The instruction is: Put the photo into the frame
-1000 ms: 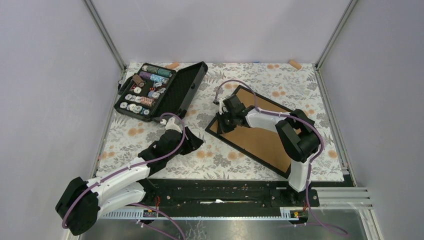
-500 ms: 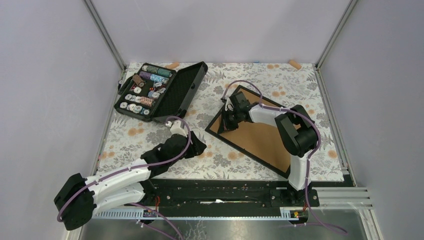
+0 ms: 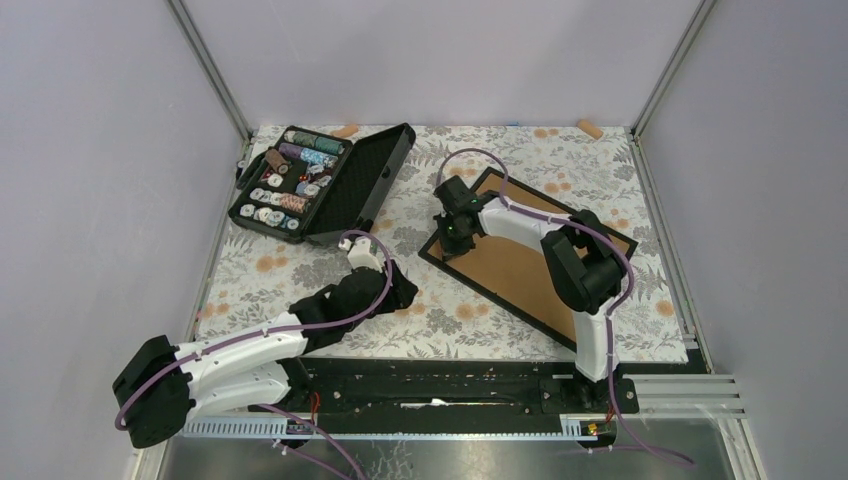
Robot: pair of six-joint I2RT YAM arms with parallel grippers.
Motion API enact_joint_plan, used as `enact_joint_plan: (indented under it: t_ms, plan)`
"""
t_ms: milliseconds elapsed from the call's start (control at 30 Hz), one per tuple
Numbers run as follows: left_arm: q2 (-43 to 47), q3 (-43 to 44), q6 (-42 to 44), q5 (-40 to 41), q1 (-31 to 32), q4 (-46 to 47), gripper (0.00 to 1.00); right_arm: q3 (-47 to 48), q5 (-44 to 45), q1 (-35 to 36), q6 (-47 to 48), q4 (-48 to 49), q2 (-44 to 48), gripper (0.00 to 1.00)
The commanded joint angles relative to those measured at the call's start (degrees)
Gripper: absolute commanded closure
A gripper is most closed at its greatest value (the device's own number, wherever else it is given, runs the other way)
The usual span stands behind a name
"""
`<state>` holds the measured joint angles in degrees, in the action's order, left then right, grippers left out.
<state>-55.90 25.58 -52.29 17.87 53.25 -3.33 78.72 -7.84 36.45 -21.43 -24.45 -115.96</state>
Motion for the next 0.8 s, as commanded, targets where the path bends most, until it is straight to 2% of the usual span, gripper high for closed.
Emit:
enact_joint_plan:
  t_ms: [0, 67, 200, 300, 367, 467, 533, 633, 767]
  plan:
    - [0.6, 2.5, 1.0, 1.6, 0.4, 0.8, 0.40, 0.0, 26.5, 2.4, 3.8, -16.8, -11.9, 1.00]
    - [0.8, 2.4, 1.0, 1.6, 0.5, 0.6, 0.40, 1.8, 30.8, 4.0, 5.8, -17.5, -12.5, 1.00]
    - [1.4, 2.0, 0.8, 1.7, 0.6, 0.3, 0.40, 4.3, 33.3, 4.3, 10.7, -17.2, -12.2, 1.00]
    - [1.8, 2.0, 0.7, 1.6, 0.5, 0.0, 0.40, 1.5, 31.8, 5.4, 17.6, -11.5, -9.8, 1.00]
    - [2.0, 2.0, 0.8, 1.7, 0.5, -0.2, 0.40, -0.3, 30.4, 5.5, 19.0, -9.8, -8.6, 1.00]
    - [2.2, 2.1, 0.9, 1.6, 0.5, -0.2, 0.40, -2.7, 27.0, 4.8, 15.8, -7.2, -5.7, 1.00]
    - [1.8, 2.2, 1.2, 1.3, 0.6, -0.1, 0.39, -2.5, 21.4, 3.8, 13.4, -6.9, -3.6, 1.00]
    - [0.1, 2.5, 1.4, 0.4, 0.6, 0.4, 0.36, -2.3, 13.5, 3.7, 14.3, -5.7, 2.3, 0.85]
    - [-1.1, 1.2, -0.1, -1.1, 0.5, 3.8, 0.36, -4.9, 10.8, 3.7, 22.3, -3.6, 8.8, 0.69]
